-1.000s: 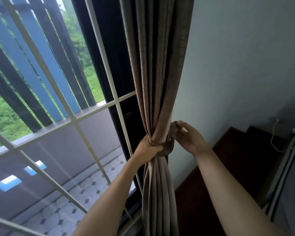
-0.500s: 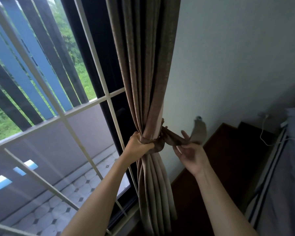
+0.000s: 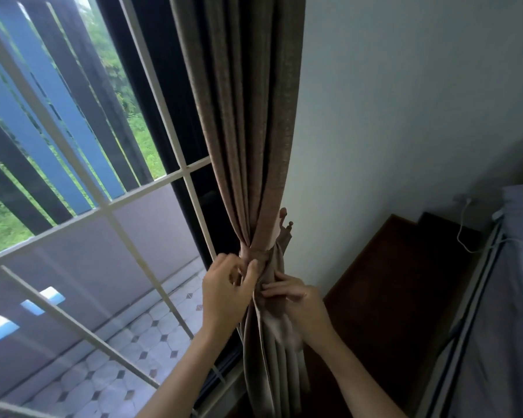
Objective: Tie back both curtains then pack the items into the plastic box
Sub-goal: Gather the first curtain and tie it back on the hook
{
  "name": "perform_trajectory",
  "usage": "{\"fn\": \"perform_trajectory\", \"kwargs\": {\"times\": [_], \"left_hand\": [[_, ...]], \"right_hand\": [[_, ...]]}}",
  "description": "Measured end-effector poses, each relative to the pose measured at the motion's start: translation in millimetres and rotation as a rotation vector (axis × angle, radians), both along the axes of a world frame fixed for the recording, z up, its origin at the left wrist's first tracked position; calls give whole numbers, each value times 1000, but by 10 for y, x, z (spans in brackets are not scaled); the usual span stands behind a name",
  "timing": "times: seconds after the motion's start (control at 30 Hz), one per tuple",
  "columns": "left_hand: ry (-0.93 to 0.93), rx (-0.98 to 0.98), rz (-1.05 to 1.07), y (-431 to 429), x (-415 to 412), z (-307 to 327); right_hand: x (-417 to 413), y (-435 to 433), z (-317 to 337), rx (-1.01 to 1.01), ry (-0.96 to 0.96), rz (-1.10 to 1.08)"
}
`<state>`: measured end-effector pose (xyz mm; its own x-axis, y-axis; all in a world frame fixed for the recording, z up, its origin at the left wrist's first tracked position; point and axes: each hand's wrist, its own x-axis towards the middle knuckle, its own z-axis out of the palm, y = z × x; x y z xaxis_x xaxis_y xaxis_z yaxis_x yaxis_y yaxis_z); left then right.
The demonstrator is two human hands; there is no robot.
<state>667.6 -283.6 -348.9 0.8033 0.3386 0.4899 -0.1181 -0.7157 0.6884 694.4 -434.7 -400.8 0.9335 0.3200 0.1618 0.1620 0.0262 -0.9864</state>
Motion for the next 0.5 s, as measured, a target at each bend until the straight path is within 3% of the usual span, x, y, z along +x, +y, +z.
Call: {"fn": "perform_trajectory", "kwargs": {"times": [0.2,0.33,0.43,0.5], "left_hand": [[239,255,9,-119,36,81],[312,197,-21,-77,144,63],[342,115,-134,-1,163,101],[351,114,-187,24,145,115]], "right_hand": [[-48,29,143,265,348,-4],[91,-9,238,365,462,-51],[338,-9,275,256,541,-165],[481,26,312,119,549,-87]]}}
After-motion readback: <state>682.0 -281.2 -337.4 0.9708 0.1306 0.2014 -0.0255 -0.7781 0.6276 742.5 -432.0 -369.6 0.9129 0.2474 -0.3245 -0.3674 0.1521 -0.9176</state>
